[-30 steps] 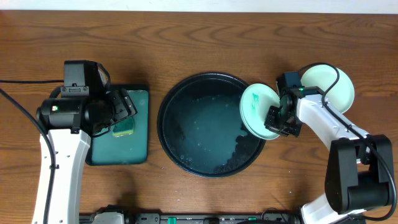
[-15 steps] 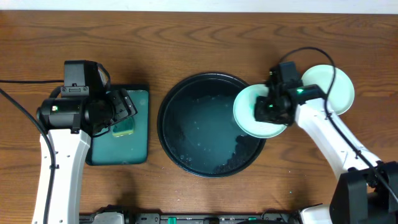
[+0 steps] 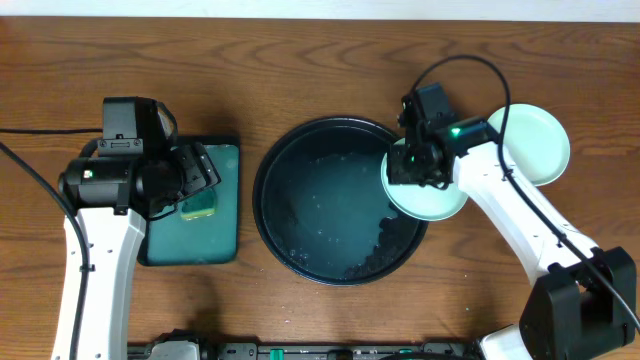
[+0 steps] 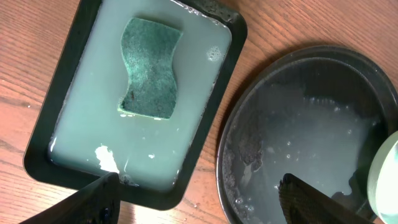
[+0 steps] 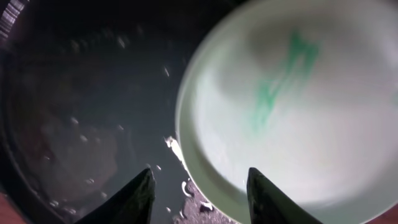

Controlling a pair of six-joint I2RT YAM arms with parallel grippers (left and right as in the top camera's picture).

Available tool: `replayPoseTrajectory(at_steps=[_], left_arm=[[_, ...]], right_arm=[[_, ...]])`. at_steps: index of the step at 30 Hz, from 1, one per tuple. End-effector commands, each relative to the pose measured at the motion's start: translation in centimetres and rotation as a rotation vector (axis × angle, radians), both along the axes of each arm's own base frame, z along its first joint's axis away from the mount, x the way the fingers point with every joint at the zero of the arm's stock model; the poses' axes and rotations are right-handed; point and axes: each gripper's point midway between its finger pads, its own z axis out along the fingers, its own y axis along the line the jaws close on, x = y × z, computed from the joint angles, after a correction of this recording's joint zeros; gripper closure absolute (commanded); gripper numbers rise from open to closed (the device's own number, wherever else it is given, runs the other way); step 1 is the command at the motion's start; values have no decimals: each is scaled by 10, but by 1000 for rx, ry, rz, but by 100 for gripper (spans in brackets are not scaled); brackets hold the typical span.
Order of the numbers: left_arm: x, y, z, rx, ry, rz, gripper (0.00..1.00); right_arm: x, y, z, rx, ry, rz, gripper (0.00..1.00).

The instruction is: Clean dirty plates on tray and stack at the side

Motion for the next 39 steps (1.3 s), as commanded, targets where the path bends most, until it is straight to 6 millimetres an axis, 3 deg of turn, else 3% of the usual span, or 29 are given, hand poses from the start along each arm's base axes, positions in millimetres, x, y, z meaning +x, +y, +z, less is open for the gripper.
replayPoseTrajectory(at_steps=[1,6,9,13,17,25,34,39], left_arm=[[0,-3,-1,-7,7,-18,19],[0,-3,-1,-7,7,-19,19],[0,-3,-1,-7,7,-19,19],[-1,-3,-2,-7,9,-19,19],[-1,-3,-2,-5,9,-22,19],[-1,-3,-2,-5,10,-22,19],[-3,-3,-3,-6,18,-22,19],[-3,-3,-3,-6,21,-22,19]], right_arm=[[8,-15,8,-51,-28,-77,61],[7,-21,-23,-109,38,-124,92],[5,-21,-48,-132,98,-129,99],[4,-15,-73,-135,152,-116,99],[2,1,-83,-104,168,-83,98],[-7,47,-81,-30,147,39,95],[-34,100,-79,6,129,227,90],[-34,107,-74,-12,103,239,88]])
